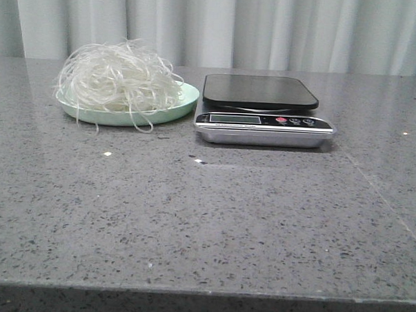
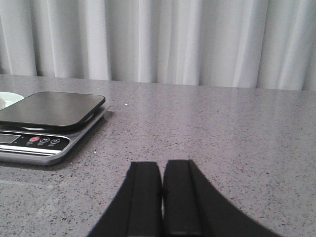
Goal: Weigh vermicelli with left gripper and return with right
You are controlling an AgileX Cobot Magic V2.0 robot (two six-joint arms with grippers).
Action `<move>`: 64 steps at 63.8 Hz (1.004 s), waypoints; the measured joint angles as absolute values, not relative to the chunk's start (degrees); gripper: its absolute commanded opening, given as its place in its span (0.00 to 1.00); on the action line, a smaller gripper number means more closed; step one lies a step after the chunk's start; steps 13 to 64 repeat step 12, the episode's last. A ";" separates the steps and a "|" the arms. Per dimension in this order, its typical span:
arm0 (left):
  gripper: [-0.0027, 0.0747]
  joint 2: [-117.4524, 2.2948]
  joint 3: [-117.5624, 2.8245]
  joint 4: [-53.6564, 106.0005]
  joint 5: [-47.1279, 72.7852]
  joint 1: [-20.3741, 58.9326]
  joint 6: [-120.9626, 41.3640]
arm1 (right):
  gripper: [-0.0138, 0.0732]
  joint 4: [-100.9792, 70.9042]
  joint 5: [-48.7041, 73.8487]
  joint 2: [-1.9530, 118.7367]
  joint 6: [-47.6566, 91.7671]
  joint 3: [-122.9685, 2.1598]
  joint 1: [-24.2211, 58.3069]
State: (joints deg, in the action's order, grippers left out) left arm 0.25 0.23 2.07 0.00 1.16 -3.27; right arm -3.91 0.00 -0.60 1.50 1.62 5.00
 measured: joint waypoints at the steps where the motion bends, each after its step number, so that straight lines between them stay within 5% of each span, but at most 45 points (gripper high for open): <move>1: 0.22 0.25 0.23 2.07 0.00 1.16 -3.27 | 0.37 -3.91 0.00 -0.60 1.50 1.62 5.00; 64: 0.22 0.25 0.23 2.07 0.00 1.16 -3.27 | 0.37 -3.91 0.00 -0.60 1.50 1.62 5.00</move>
